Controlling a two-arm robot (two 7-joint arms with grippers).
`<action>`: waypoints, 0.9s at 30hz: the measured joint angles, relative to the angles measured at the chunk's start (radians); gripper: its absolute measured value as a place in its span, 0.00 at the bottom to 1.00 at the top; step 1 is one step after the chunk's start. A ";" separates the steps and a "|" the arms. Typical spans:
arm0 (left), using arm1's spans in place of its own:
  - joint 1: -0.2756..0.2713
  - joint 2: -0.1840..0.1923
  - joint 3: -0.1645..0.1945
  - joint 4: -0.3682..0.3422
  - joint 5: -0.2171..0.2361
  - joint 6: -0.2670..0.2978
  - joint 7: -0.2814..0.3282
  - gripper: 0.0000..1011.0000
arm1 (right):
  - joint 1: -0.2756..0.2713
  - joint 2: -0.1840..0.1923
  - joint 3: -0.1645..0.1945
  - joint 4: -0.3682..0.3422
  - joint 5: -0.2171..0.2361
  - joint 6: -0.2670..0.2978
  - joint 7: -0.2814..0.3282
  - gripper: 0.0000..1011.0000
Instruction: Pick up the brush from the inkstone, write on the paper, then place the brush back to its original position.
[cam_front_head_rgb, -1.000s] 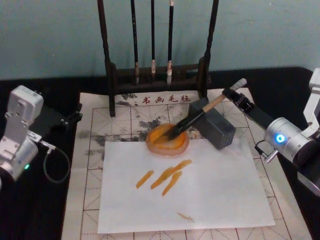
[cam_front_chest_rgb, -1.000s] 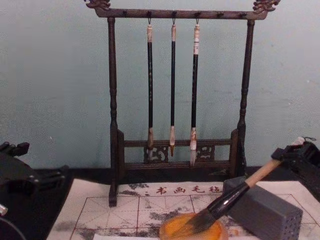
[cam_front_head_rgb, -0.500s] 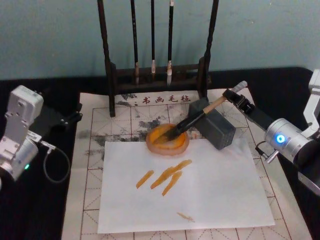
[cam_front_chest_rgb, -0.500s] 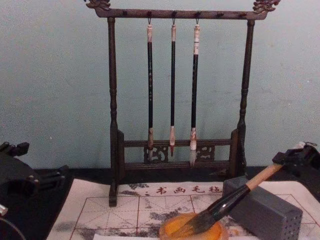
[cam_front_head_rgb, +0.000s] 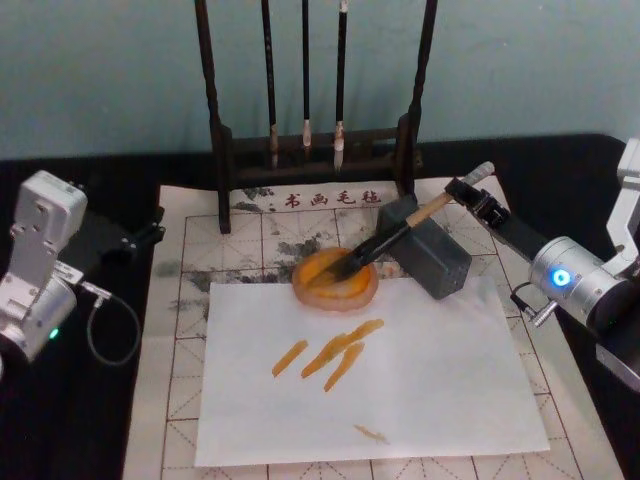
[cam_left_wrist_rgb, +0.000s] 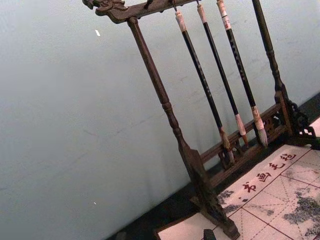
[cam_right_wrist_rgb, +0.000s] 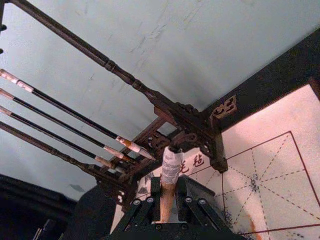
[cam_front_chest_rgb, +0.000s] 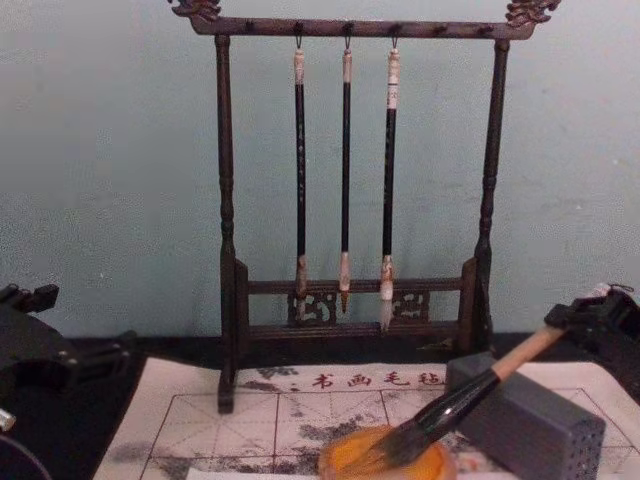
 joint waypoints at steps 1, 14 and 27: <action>0.000 0.000 0.000 0.000 0.000 0.000 0.000 0.99 | 0.000 0.000 0.000 0.000 0.000 0.000 0.000 0.20; 0.000 0.000 0.000 0.000 0.000 0.000 0.000 0.99 | -0.001 0.000 0.001 -0.001 -0.002 0.000 0.001 0.27; 0.000 0.000 0.000 0.000 0.000 0.000 0.000 0.99 | -0.001 0.000 0.001 -0.002 -0.002 -0.001 0.002 0.67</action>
